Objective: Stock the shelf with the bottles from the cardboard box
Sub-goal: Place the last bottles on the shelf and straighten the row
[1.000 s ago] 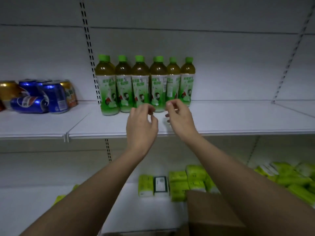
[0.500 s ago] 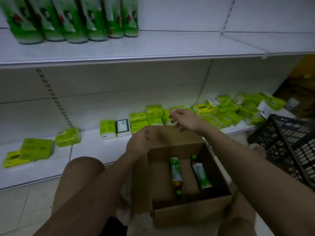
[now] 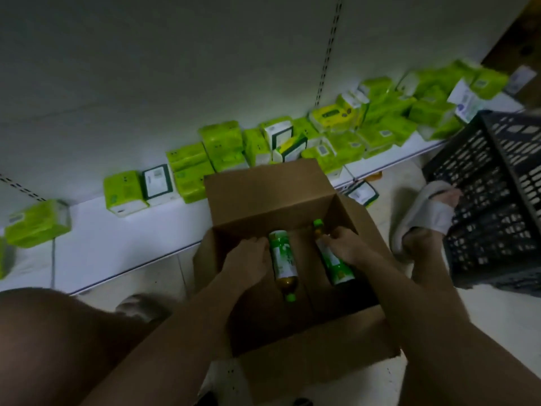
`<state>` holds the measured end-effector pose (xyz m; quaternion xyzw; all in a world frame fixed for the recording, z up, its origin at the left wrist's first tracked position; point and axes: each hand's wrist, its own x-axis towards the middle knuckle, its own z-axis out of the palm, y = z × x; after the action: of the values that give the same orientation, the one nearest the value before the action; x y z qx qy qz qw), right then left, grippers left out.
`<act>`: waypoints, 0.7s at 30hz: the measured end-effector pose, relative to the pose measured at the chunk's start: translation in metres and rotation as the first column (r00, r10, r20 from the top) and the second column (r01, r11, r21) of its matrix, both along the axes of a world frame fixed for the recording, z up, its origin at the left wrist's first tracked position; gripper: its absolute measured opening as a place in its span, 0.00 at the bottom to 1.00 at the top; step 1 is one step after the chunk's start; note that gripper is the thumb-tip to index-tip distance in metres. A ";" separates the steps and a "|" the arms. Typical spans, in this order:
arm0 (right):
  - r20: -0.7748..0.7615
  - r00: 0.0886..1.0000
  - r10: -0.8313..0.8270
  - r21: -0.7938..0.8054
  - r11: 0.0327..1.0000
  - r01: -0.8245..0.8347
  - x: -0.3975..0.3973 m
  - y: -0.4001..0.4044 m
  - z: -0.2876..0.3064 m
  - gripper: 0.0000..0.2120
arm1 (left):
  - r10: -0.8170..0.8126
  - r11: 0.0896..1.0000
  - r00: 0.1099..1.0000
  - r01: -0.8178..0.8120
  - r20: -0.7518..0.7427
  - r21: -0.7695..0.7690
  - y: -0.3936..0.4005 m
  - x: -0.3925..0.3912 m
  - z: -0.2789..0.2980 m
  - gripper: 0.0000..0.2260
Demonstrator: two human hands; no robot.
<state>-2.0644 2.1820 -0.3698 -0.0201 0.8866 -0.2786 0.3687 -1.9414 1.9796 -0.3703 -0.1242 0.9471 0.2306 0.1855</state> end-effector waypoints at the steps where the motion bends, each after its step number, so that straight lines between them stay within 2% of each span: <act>1: 0.022 0.999 -0.026 0.017 1.000 0.025 -0.004 0.003 -0.018 0.16 | -0.052 0.998 0.998 0.052 0.023 -0.020 0.007 -0.009 -0.016 0.20; 3: 0.029 0.998 -0.059 0.067 0.996 0.057 -0.012 0.009 -0.055 0.23 | -0.175 0.982 0.982 0.180 0.077 -0.062 0.018 -0.027 -0.048 0.23; 6: 0.033 0.999 -0.024 0.171 0.985 0.018 -0.021 0.017 -0.104 0.30 | -0.356 0.918 0.916 0.379 0.185 -0.111 0.031 -0.054 -0.096 0.27; 9: -0.015 1.000 0.008 0.200 0.980 -0.005 -0.024 0.016 -0.149 0.36 | -0.555 0.766 0.786 0.611 0.272 -0.200 0.036 -0.078 -0.142 0.30; 11: -0.114 0.992 0.058 0.310 0.951 -0.020 -0.021 0.007 -0.170 0.40 | -0.616 0.666 0.700 0.708 0.361 -0.236 0.036 -0.089 -0.167 0.29; 13: -0.153 0.975 0.163 0.465 0.882 -0.075 -0.019 -0.004 -0.181 0.40 | -0.646 0.577 0.635 0.770 0.425 -0.272 0.039 -0.098 -0.185 0.28; 15: -0.182 0.942 0.282 0.584 0.802 -0.127 -0.017 -0.007 -0.183 0.31 | -0.677 0.497 0.582 0.813 0.450 -0.303 0.043 -0.101 -0.193 0.28; 16: -0.201 0.929 0.310 0.608 0.784 -0.129 -0.020 -0.007 -0.183 0.27 | -0.684 0.486 0.576 0.818 0.447 -0.308 0.046 -0.102 -0.195 0.28; 18: -0.195 0.932 0.304 0.581 0.802 -0.140 -0.027 -0.004 -0.180 0.24 | -0.677 0.528 0.609 0.793 0.414 -0.302 0.046 -0.100 -0.192 0.28; 19: -0.150 0.954 0.259 0.517 0.843 -0.147 -0.030 -0.002 -0.177 0.24 | -0.654 0.580 0.644 0.764 0.397 -0.284 0.044 -0.097 -0.188 0.28; 21: 0.049 0.991 0.122 0.254 0.958 -0.131 -0.037 0.005 -0.169 0.24 | -0.597 0.680 0.714 0.692 0.365 -0.242 0.039 -0.091 -0.174 0.26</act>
<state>-2.1011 2.1868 -0.5387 -0.0243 0.9060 -0.1375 0.3995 -2.0321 2.0188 -0.5448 0.1598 0.9219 -0.0470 0.3499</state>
